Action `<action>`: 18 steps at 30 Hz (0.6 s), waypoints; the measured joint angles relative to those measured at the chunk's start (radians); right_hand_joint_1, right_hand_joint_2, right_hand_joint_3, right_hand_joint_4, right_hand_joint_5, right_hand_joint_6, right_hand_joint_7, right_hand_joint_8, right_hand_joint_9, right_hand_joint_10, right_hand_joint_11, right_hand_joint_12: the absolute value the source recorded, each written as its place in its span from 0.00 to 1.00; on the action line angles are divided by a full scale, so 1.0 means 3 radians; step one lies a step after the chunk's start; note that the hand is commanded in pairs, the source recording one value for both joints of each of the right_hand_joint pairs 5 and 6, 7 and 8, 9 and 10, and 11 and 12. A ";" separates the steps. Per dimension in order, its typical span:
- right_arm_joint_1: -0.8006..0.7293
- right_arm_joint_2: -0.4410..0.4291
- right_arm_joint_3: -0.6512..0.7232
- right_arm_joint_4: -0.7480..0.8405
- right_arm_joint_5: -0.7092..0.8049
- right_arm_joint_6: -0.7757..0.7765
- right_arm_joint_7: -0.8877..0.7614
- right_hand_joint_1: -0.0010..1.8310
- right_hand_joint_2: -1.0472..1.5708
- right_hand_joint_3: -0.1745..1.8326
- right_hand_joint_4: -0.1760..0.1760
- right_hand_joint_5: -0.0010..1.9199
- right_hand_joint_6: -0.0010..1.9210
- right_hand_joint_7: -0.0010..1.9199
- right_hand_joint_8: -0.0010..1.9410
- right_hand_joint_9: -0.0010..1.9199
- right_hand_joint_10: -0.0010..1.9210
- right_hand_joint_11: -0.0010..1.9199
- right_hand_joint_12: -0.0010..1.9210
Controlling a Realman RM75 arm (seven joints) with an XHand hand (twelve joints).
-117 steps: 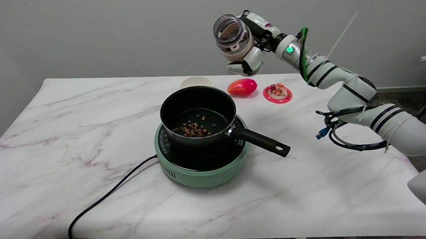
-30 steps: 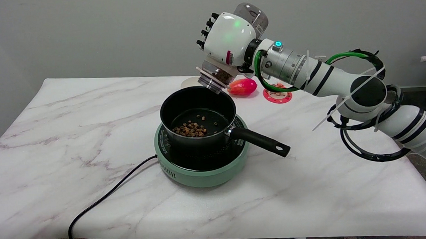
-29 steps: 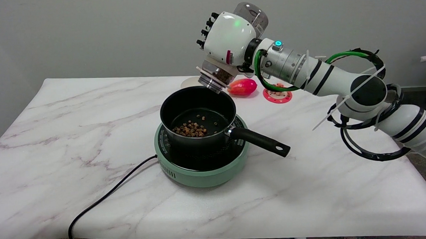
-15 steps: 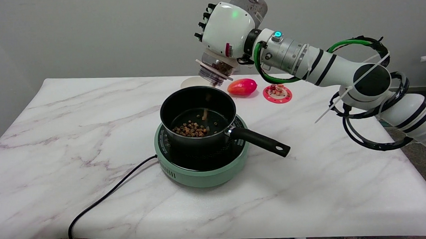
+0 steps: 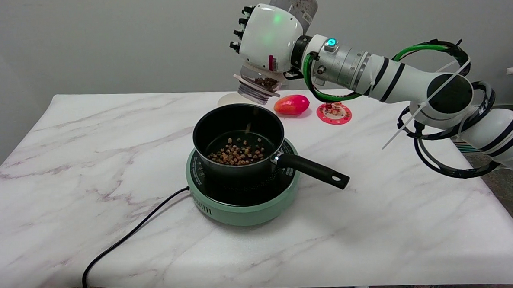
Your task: Pour the contents of the bottle into the soup pot.
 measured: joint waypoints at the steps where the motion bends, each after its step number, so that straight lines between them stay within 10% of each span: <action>1: 0.0003 0.0004 -0.0010 0.0001 0.0000 0.0003 -0.0006 0.81 0.64 0.42 0.50 0.83 0.83 0.84 0.83 0.59 0.59 0.56 0.56; 18: 0.0066 0.0043 -0.0105 -0.0016 -0.0004 0.0033 -0.0040 0.81 0.65 0.40 0.50 0.85 0.85 0.85 0.84 0.59 0.59 0.57 0.57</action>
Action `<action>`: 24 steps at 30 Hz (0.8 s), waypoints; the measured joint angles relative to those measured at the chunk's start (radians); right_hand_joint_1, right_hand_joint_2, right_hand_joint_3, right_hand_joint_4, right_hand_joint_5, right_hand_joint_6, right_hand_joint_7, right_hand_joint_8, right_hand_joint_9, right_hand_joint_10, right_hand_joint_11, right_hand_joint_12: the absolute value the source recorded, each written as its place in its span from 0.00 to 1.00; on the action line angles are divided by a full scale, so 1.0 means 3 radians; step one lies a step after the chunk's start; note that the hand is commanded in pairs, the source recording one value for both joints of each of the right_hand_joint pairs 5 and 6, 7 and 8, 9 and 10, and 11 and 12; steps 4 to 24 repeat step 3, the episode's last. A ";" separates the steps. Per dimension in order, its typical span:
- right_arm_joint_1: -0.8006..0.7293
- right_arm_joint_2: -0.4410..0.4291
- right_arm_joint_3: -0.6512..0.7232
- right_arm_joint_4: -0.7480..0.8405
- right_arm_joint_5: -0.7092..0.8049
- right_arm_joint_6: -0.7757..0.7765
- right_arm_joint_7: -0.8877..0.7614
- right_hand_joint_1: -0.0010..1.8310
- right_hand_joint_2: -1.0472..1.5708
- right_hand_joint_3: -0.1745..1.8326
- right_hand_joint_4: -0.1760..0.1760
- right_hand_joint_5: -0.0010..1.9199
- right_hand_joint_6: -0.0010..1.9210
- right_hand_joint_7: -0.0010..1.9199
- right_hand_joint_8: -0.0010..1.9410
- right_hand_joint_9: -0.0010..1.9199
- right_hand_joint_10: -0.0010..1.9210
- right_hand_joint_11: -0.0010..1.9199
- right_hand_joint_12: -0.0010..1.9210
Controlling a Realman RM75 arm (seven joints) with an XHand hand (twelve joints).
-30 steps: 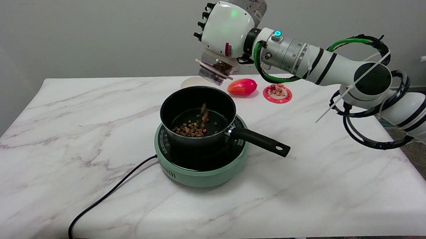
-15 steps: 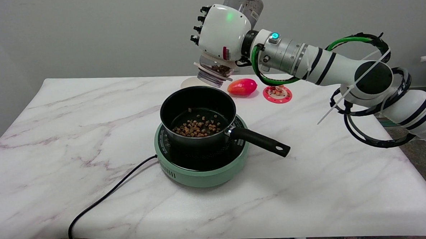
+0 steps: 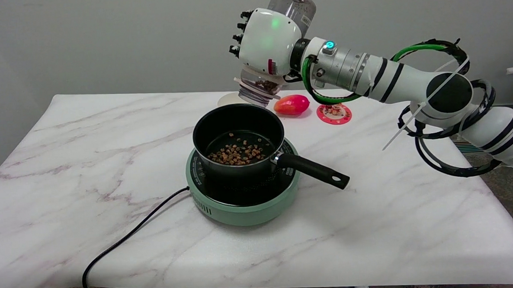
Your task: Pour the contents of the bottle into the soup pot.
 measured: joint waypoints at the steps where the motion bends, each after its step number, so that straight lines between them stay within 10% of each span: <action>1: 0.0002 0.0003 0.0001 -0.0001 0.0009 -0.0001 0.0008 0.81 0.65 0.40 0.50 0.85 0.85 0.85 0.84 0.59 0.59 0.57 0.57; 24: 0.0002 0.0010 0.0013 -0.0003 0.0043 -0.0008 0.0035 0.81 0.65 0.40 0.50 0.84 0.84 0.85 0.84 0.59 0.59 0.57 0.56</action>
